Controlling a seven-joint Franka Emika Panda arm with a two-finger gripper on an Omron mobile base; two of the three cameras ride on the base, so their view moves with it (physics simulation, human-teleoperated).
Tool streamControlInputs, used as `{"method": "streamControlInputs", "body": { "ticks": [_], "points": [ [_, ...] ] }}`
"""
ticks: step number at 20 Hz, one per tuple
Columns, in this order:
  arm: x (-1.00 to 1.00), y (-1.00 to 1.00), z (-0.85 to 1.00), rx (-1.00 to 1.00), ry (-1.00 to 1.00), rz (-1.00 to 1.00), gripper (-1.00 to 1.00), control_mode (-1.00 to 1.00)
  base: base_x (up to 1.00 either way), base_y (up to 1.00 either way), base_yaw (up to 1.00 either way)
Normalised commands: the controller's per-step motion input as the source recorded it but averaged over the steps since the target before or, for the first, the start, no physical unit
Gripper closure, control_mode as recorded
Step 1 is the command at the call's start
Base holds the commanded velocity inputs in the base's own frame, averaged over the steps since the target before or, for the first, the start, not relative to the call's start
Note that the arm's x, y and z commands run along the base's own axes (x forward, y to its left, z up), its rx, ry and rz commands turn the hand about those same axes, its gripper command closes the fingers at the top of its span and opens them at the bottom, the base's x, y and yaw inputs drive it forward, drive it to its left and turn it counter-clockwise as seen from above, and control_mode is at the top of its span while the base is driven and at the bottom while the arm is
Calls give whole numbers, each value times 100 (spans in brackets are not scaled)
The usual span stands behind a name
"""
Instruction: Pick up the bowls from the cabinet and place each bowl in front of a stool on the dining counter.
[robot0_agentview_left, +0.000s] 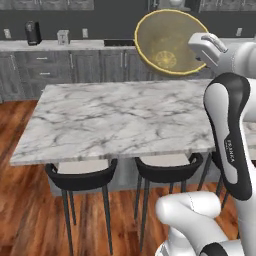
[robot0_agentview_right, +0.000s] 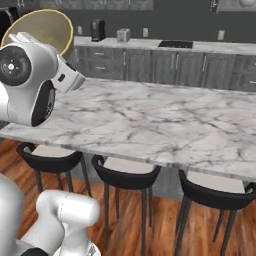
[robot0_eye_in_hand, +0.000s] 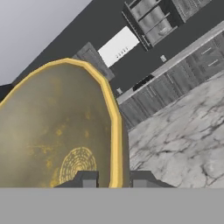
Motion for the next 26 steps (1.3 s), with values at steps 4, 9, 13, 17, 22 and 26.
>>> {"method": "streamControlInputs", "body": {
  "ticks": [4, 9, 13, 17, 22, 26],
  "points": [
    [0, 0, 0, 0, 0, 0, 100, 100, 85, -3, -21],
    [0, 0, 0, 0, 0, 0, 100, 100, 90, -26, -13],
    [0, 0, 0, 0, 0, 0, 100, 100, 70, -19, -12],
    [0, 0, 0, 0, 0, 0, 100, 100, 43, -4, -4],
    [0, 0, 0, 0, 0, 0, 100, 100, 22, 0, 0],
    [0, -11, 0, 0, 7, 0, 100, -100, 2, -1, 0]
  ]
}}
